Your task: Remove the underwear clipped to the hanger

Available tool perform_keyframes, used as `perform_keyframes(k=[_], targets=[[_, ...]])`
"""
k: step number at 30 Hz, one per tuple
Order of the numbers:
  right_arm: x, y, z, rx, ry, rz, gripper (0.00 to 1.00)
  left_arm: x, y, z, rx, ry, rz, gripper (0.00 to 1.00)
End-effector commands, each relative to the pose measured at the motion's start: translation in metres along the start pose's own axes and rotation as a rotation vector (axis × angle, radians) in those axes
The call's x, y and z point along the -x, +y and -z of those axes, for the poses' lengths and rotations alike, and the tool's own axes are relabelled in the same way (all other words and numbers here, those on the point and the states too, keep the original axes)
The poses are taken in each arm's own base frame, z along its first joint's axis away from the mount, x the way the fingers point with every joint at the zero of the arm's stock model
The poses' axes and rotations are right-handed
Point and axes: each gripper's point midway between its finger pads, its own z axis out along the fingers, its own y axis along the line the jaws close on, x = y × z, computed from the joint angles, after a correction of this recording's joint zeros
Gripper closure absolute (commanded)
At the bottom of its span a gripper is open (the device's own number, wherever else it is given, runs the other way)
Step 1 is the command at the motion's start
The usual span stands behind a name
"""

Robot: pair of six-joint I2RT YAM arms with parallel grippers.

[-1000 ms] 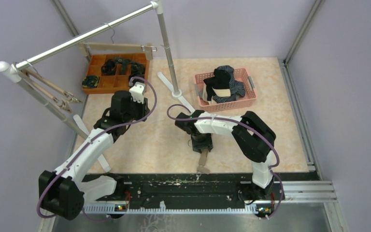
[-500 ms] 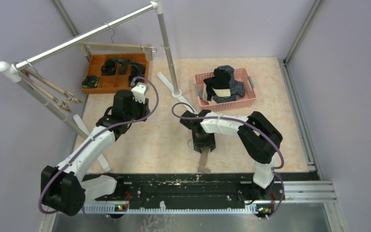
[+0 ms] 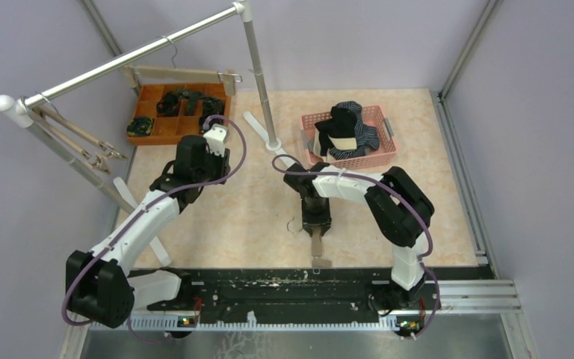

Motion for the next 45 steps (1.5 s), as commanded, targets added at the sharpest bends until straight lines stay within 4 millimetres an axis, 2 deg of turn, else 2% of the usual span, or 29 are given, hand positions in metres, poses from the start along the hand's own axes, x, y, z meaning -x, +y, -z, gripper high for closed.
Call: perform_keyframes(k=[1, 2, 3, 7, 10, 12, 18, 25, 28, 34, 38, 41, 45], targets=[[0.048, -0.053, -0.124, -0.300, -0.263, -0.049, 0.88, 0.016, 0.006, 0.000, 0.017, -0.029, -0.007, 0.61], [0.050, -0.052, -0.123, -0.293, -0.269, -0.041, 0.99, 0.016, 0.006, -0.001, 0.017, -0.029, -0.007, 0.61], [0.052, -0.050, -0.123, -0.286, -0.277, -0.039, 1.00, 0.016, 0.006, -0.001, 0.017, -0.027, -0.007, 0.61], [0.060, -0.042, -0.115, -0.243, -0.305, -0.013, 1.00, 0.016, 0.008, -0.003, 0.025, -0.022, -0.011, 0.61], [0.062, -0.025, -0.105, -0.141, -0.302, 0.033, 1.00, 0.016, 0.011, -0.003, 0.038, -0.023, -0.018, 0.61], [0.062, -0.012, -0.091, -0.056, -0.298, 0.070, 1.00, 0.013, 0.015, -0.003, 0.054, -0.016, -0.021, 0.61], [0.053, 0.016, -0.029, 0.174, -0.305, 0.152, 1.00, 0.001, 0.018, -0.005, 0.067, -0.004, 0.000, 0.61], [0.057, 0.016, 0.046, 0.247, -0.383, 0.232, 1.00, -0.010, 0.015, -0.010, 0.053, 0.012, 0.018, 0.61], [0.064, 0.018, 0.087, 0.288, -0.450, 0.253, 1.00, -0.011, 0.015, -0.010, 0.050, 0.014, 0.021, 0.62], [0.075, 0.036, 0.157, 0.413, -0.537, 0.329, 1.00, -0.020, 0.013, -0.009, 0.047, 0.024, 0.047, 0.62], [0.066, 0.030, 0.186, 0.438, -0.545, 0.372, 1.00, -0.025, 0.010, -0.007, 0.039, 0.022, 0.085, 0.63], [0.059, 0.015, 0.196, 0.405, -0.549, 0.377, 1.00, -0.027, 0.008, -0.005, 0.031, 0.014, 0.103, 0.63], [0.056, 0.004, 0.203, 0.417, -0.546, 0.350, 1.00, -0.029, 0.005, -0.003, 0.023, 0.003, 0.119, 0.63]])
